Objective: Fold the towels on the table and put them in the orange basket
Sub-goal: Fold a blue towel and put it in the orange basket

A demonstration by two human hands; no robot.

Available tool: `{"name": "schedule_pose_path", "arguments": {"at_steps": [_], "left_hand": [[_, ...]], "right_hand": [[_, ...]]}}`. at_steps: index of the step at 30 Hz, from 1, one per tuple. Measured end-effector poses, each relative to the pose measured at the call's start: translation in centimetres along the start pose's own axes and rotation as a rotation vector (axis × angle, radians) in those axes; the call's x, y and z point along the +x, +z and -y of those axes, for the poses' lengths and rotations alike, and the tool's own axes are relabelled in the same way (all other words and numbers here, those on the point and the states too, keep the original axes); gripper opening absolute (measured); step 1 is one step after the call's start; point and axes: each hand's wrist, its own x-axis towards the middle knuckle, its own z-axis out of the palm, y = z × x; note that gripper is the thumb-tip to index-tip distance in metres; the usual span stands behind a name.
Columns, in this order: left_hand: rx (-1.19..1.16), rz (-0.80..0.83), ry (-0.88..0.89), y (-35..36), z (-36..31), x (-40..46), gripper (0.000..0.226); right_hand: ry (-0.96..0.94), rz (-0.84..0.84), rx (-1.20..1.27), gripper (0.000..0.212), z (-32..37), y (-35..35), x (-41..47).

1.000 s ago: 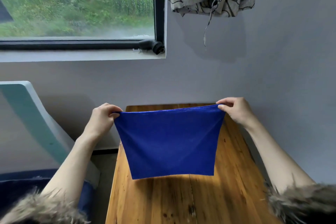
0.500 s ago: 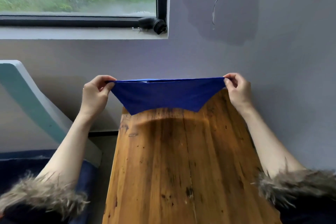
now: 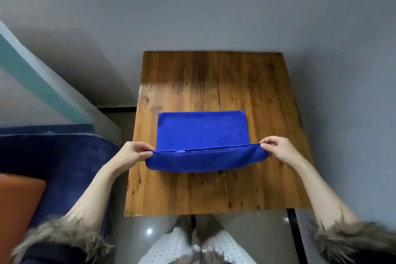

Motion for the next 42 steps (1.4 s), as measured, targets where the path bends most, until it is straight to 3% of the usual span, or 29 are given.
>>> {"name": "schedule_pose_path", "arguments": {"at_steps": [4,14,24,36,42], "left_hand": [[-0.073,0.038,-0.054,0.2,0.4,0.3,0.012],[-0.076,-0.233,0.019,1.2,-0.1,6.8,0.015],[-0.03,-0.25,-0.039,2.3,1.6,13.5,0.011],[0.004,-0.276,-0.045,2.8,2.0,15.7,0.011],[0.099,-0.398,-0.05,4.1,3.3,17.0,0.008]], "right_hand": [[0.068,0.001,0.033,0.011,-0.9,0.4,-0.1],[0.006,-0.174,0.054,0.009,-0.9,2.0,6.2],[0.057,-0.186,0.013,0.009,-4.3,3.9,12.3],[0.049,-0.224,-0.049,0.01,-4.7,5.0,14.0],[-0.035,-0.368,-0.184,0.013,-4.9,6.4,14.8]]}}
